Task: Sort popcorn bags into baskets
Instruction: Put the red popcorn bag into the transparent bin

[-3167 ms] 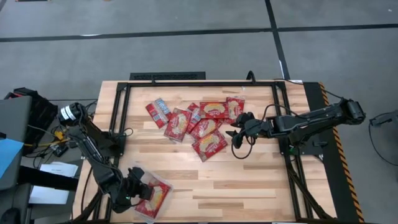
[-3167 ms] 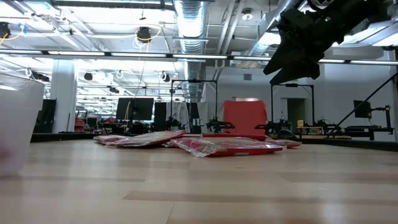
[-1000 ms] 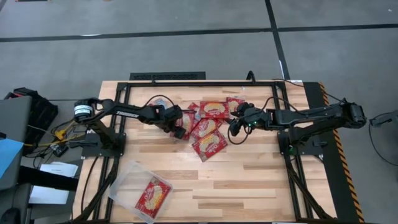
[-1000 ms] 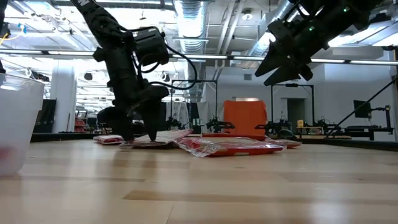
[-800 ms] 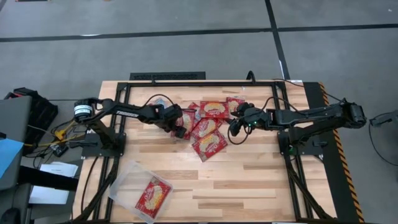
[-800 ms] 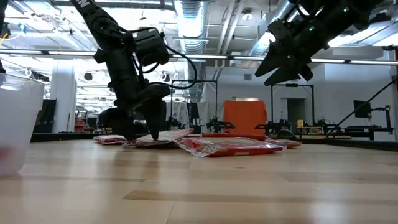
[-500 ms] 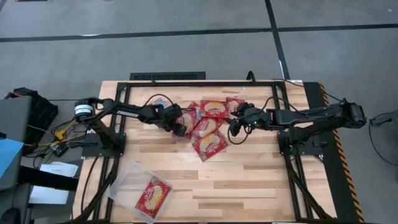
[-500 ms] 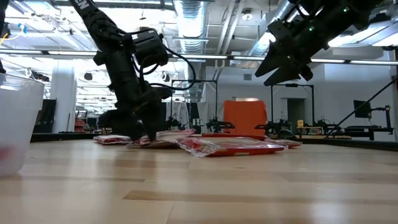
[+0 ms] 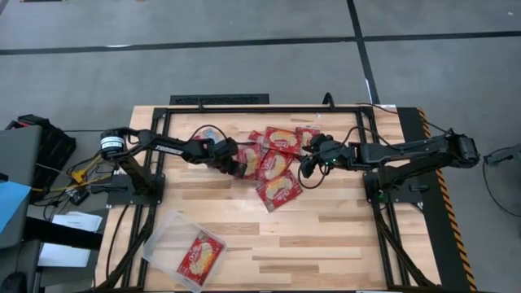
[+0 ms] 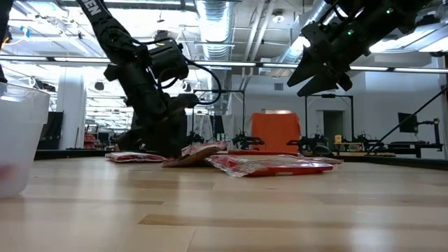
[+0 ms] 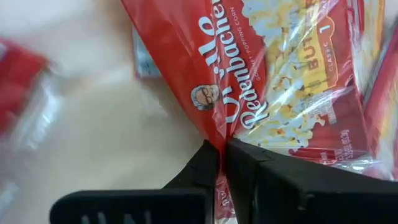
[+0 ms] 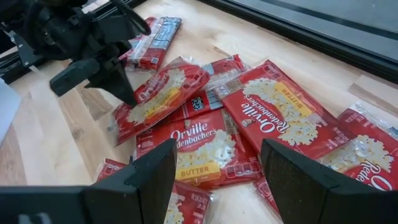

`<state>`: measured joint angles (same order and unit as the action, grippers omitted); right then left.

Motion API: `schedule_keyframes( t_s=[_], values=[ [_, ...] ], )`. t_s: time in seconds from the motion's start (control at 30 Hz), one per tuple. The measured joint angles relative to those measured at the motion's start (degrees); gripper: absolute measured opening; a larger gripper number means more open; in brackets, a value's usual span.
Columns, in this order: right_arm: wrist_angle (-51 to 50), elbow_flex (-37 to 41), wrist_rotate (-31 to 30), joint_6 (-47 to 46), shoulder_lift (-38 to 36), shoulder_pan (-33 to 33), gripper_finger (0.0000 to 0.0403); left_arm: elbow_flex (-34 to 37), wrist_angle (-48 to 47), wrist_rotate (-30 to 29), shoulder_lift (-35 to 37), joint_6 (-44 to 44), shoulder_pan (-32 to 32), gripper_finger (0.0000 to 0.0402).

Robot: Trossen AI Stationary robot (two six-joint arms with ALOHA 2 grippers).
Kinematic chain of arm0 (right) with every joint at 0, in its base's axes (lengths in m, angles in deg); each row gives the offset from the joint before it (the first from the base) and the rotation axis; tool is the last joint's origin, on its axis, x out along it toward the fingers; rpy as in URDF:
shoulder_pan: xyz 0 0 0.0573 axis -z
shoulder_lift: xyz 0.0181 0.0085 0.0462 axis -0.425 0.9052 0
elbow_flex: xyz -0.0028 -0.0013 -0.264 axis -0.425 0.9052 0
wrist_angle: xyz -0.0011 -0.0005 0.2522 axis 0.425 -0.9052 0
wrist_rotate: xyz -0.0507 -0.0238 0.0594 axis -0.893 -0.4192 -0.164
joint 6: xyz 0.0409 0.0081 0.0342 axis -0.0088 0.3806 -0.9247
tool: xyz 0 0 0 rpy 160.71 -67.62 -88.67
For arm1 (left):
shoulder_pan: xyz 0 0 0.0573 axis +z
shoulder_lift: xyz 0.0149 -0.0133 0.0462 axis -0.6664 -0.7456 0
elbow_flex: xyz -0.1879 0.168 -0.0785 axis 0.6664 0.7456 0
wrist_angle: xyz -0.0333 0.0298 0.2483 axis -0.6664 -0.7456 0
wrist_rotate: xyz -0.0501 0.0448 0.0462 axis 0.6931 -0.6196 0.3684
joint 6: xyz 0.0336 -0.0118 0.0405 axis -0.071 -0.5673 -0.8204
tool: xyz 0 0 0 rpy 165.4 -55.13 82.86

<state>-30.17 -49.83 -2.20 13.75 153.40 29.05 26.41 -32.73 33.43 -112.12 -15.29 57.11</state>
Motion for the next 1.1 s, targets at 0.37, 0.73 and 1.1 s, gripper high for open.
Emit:
schedule_keyframes(
  t_s=[0.37, 0.73, 1.1],
  values=[
    [0.0, 0.0, 0.0, 0.4, 0.0, 0.0, 0.0260, -5.9, -18.1, 3.7, 15.7, -1.4, -5.3, 0.0001],
    [-0.1, 0.0, 0.0, 1.5, 0.0, 0.0, 0.0260, -7.8, -34.7, -1.5, 40.2, 18.9, -24.7, 0.0000],
    [0.0, 0.0, 0.2, 1.5, 0.0, 0.0, 0.0260, -7.8, -42.4, -12.1, 46.6, 43.3, -58.0, 0.0000]
  ],
)
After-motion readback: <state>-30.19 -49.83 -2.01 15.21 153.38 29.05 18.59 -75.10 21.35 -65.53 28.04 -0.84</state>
